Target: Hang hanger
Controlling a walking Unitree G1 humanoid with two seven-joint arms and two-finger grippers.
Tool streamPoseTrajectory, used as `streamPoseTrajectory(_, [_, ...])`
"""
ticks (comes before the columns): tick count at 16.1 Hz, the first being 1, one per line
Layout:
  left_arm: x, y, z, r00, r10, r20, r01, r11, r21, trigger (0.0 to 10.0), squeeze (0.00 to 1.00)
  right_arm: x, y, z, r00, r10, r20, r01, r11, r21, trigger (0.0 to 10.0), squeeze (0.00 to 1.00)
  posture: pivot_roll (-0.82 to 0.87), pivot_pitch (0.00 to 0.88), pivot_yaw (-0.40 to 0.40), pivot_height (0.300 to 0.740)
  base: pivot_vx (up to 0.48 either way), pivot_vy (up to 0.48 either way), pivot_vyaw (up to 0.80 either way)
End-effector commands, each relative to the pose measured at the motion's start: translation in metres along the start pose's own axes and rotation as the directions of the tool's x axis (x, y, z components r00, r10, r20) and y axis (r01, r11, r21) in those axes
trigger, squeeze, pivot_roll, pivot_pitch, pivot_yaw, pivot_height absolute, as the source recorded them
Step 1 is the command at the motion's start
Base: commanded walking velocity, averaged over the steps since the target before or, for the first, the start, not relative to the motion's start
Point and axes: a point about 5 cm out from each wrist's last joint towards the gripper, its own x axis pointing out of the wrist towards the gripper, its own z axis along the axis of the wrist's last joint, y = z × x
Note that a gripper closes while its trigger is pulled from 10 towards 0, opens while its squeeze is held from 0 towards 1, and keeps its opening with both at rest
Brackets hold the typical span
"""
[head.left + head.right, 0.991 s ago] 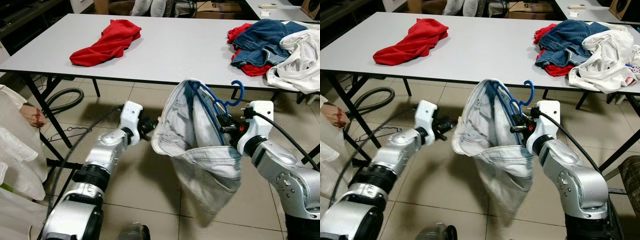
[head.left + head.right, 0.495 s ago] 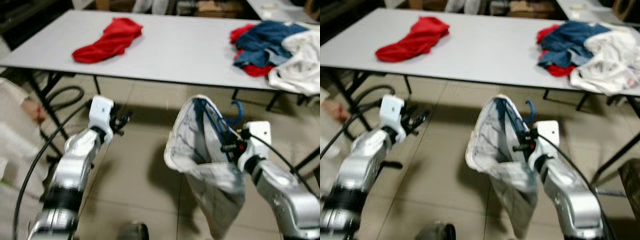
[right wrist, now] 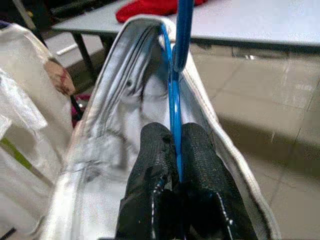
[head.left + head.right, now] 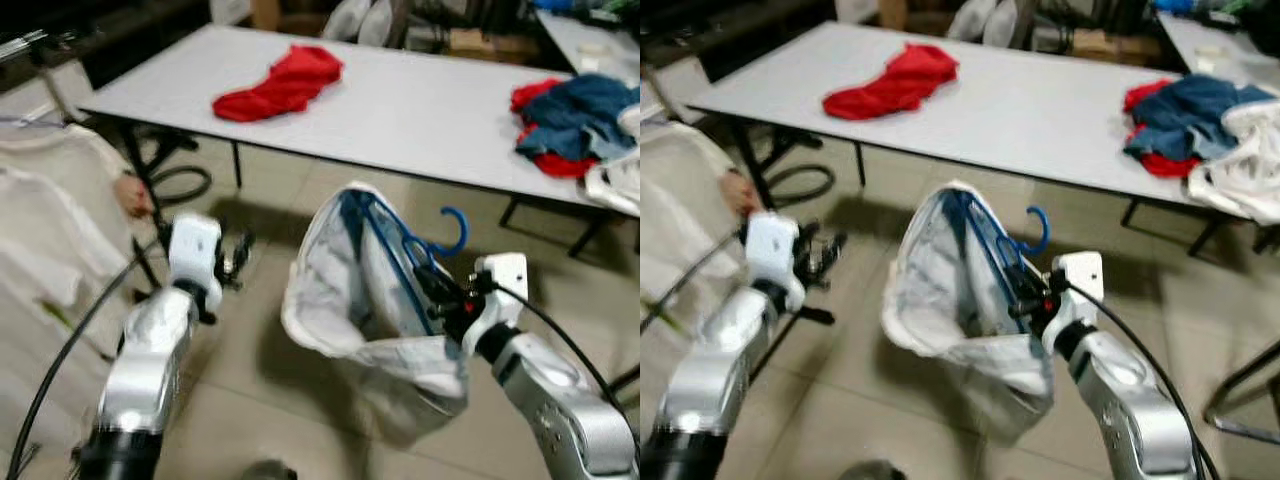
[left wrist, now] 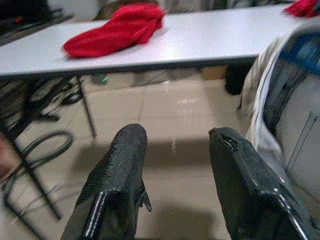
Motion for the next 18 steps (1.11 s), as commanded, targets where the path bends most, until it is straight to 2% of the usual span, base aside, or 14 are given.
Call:
streamPoseTrajectory(1, [-0.001,-0.005,0.006,1.000,0.005,0.018,-0.005,1.000,-0.002,10.0,0.00,0.000,-0.006,0.012,0.997,-0.029,0.069,0.031,0.999,-0.025,10.0,0.00,0.01,0.000,0.022,0.740,0.000,0.000,0.80])
streamPoseTrajectory(4, [0.000,-0.010,0.009,1.000,0.001,0.016,-0.001,1.000,0.001,10.0,0.00,-0.001,-0.005,0.010,0.996,-0.027,0.080,0.029,0.999,-0.014,10.0,0.00,0.01,0.000,0.027,0.740,0.000,0.000,0.80])
streamPoseTrajectory(10, [0.011,0.001,0.025,0.999,0.008,0.047,-0.008,1.000,0.005,10.0,0.00,-0.006,-0.008,0.017,0.995,0.015,0.097,-0.009,0.998,-0.058,10.0,0.00,0.00,0.000,0.038,0.740,0.000,0.000,0.80])
streamPoseTrajectory(11, [0.014,0.004,0.028,0.999,0.010,0.054,-0.010,1.000,0.013,10.0,0.00,-0.007,-0.011,0.022,0.994,0.005,0.113,0.002,0.998,-0.064,10.0,0.00,0.00,0.000,0.039,0.740,0.000,0.000,0.00])
streamPoseTrajectory(13, [0.017,0.011,0.028,0.999,0.022,0.029,-0.021,0.999,-0.034,10.0,0.00,-0.006,-0.016,0.029,0.994,0.014,0.108,-0.002,0.994,-0.112,10.0,0.00,0.00,0.000,0.035,0.740,0.000,0.000,0.00])
streamPoseTrajectory(16, [0.014,0.001,0.018,1.000,-0.013,-0.006,0.013,0.999,-0.035,10.0,0.00,-0.004,-0.022,0.028,0.993,-0.047,0.105,0.060,0.991,-0.123,10.0,0.00,0.00,0.000,0.034,0.740,0.000,0.000,0.00])
streamPoseTrajectory(18, [0.012,-0.006,0.008,1.000,-0.001,-0.021,0.000,0.996,-0.084,10.0,0.00,-0.001,-0.023,0.028,0.988,-0.100,0.118,0.114,0.986,-0.121,10.0,0.00,0.00,0.000,0.032,0.740,0.000,0.000,0.00])
